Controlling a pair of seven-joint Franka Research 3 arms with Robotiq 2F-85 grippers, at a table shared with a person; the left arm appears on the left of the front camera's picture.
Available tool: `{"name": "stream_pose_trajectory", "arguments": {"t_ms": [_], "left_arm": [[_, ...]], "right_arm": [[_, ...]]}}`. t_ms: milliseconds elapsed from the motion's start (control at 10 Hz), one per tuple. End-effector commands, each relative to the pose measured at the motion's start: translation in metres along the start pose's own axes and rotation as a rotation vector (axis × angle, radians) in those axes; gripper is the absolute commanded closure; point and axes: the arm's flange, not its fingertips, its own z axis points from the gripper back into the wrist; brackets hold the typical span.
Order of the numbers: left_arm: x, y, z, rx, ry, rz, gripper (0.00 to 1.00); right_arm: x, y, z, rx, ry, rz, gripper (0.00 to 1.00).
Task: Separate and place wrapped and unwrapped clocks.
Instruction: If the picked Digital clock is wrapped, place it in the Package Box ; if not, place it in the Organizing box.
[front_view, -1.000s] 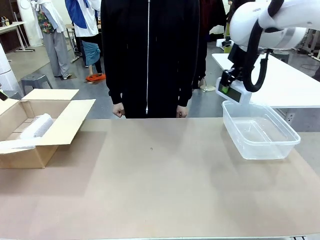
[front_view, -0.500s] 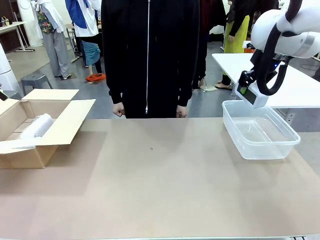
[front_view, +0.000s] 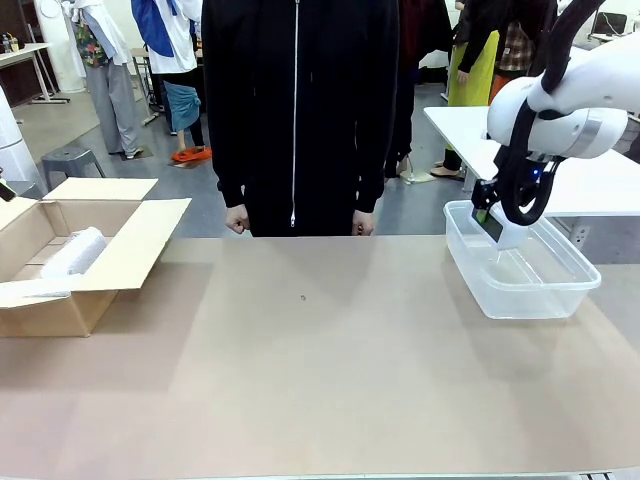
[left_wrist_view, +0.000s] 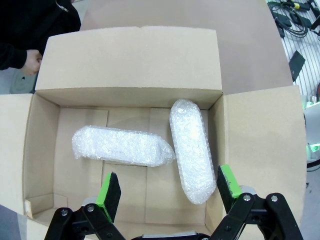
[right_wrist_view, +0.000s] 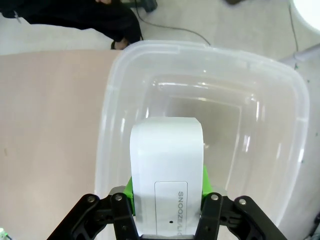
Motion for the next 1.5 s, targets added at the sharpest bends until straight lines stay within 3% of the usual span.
{"name": "stream_pose_trajectory", "arguments": {"t_ms": [0, 200, 400, 700, 1200, 1400], "left_arm": [[0.0, -0.001, 0.001, -0.002, 0.01, -0.002, 0.0], [0.0, -0.001, 0.001, -0.002, 0.01, -0.002, 0.0], [0.0, -0.001, 0.001, -0.002, 0.01, -0.002, 0.0], [0.0, -0.001, 0.001, -0.002, 0.01, -0.002, 0.0], [0.0, -0.001, 0.001, -0.002, 0.01, -0.002, 0.0], [0.0, -0.001, 0.001, -0.002, 0.01, -0.002, 0.0]], "right_arm": [[0.002, -0.006, -0.005, -0.029, 0.053, -0.048, 0.5], [-0.003, -0.007, -0.02, -0.027, 0.104, -0.064, 0.5], [-0.011, -0.001, -0.018, 0.041, 0.118, 0.072, 0.5], [-0.009, -0.001, -0.015, 0.02, 0.129, 0.086, 0.5], [-0.008, 0.0, -0.013, 0.05, 0.141, 0.065, 0.01], [-0.008, 0.0, -0.012, 0.045, 0.141, 0.064, 0.0]]}}
